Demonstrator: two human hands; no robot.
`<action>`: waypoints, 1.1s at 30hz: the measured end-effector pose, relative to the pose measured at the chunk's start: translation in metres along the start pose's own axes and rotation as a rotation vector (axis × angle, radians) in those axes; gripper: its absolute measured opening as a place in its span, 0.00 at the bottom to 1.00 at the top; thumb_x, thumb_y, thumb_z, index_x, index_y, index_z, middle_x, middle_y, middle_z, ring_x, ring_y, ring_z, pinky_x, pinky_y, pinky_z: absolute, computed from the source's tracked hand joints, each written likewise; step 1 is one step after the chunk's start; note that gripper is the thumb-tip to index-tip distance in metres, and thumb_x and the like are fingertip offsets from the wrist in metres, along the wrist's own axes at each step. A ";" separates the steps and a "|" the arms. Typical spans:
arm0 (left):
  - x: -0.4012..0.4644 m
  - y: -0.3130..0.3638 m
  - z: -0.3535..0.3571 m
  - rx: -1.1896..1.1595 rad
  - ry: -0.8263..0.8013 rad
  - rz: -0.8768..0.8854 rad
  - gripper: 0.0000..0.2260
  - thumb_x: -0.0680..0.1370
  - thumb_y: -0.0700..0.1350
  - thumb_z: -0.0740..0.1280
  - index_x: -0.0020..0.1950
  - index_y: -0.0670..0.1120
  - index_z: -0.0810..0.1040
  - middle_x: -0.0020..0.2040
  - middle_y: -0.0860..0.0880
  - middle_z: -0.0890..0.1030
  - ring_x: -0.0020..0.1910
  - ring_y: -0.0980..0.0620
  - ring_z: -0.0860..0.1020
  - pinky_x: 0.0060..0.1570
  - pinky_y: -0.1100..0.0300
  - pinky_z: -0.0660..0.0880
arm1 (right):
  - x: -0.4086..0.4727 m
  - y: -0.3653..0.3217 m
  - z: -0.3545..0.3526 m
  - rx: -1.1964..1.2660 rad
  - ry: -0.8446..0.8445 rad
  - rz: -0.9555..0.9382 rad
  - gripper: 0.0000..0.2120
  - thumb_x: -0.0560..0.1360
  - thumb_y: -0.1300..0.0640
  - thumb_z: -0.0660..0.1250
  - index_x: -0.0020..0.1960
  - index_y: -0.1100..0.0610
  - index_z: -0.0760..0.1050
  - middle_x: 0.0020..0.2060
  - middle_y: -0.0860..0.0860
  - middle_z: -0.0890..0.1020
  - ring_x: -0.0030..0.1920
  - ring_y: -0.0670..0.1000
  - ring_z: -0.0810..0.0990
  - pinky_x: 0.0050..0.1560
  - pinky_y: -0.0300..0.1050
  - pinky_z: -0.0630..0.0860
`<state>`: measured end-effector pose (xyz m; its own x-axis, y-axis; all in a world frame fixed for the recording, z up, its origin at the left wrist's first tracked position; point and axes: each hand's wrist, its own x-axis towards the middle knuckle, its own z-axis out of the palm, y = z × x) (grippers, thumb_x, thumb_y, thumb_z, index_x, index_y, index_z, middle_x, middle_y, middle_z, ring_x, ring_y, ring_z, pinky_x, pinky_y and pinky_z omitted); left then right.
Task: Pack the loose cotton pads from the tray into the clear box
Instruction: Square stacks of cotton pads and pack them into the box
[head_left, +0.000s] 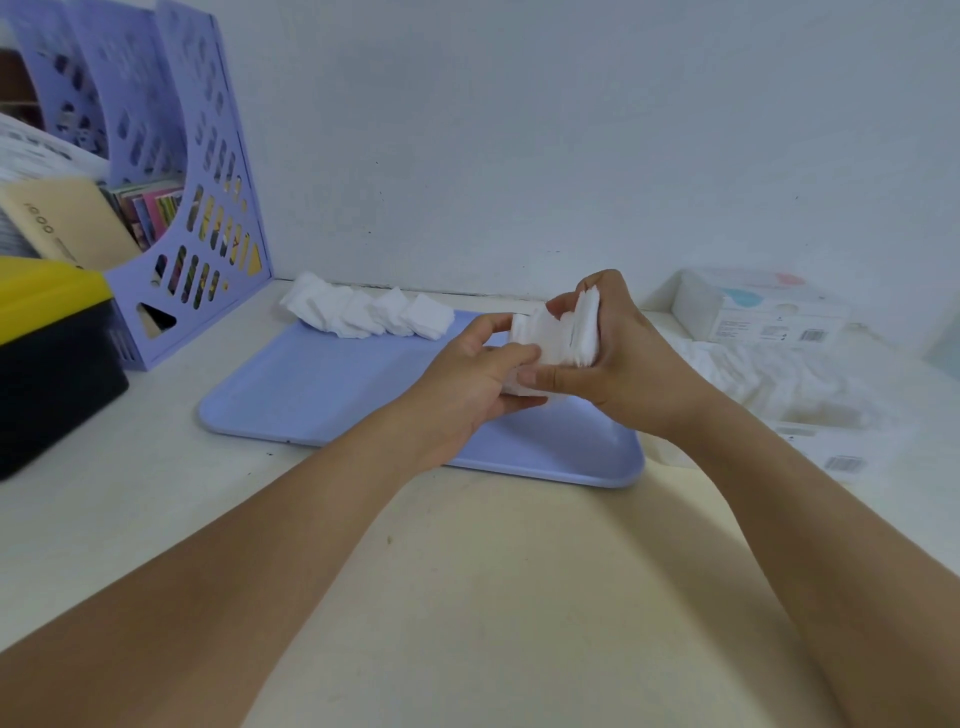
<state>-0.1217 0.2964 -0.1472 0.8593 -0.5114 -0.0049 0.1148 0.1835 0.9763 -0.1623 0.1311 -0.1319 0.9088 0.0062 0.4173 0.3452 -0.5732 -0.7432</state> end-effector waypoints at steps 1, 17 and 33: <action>-0.001 0.000 0.000 -0.005 -0.014 0.003 0.15 0.81 0.39 0.67 0.68 0.46 0.75 0.59 0.39 0.82 0.50 0.46 0.84 0.55 0.51 0.82 | 0.000 0.002 0.001 -0.032 -0.018 -0.010 0.34 0.65 0.53 0.83 0.58 0.55 0.61 0.53 0.49 0.74 0.50 0.49 0.76 0.46 0.44 0.78; -0.006 0.003 0.001 -0.162 -0.183 -0.161 0.18 0.79 0.52 0.68 0.66 0.46 0.78 0.59 0.45 0.81 0.54 0.51 0.78 0.52 0.56 0.77 | -0.001 -0.001 0.014 0.210 -0.088 -0.140 0.35 0.64 0.62 0.82 0.65 0.55 0.68 0.59 0.55 0.75 0.50 0.49 0.77 0.46 0.46 0.80; -0.007 0.006 0.005 -0.162 -0.177 -0.197 0.28 0.81 0.63 0.58 0.71 0.45 0.75 0.65 0.43 0.81 0.65 0.46 0.79 0.59 0.51 0.80 | -0.007 0.000 0.012 -0.247 -0.110 0.006 0.41 0.60 0.27 0.75 0.60 0.49 0.61 0.48 0.44 0.74 0.47 0.45 0.75 0.43 0.44 0.73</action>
<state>-0.1291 0.2971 -0.1401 0.7137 -0.6864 -0.1393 0.3612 0.1902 0.9129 -0.1660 0.1409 -0.1408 0.9352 0.0842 0.3439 0.2849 -0.7557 -0.5898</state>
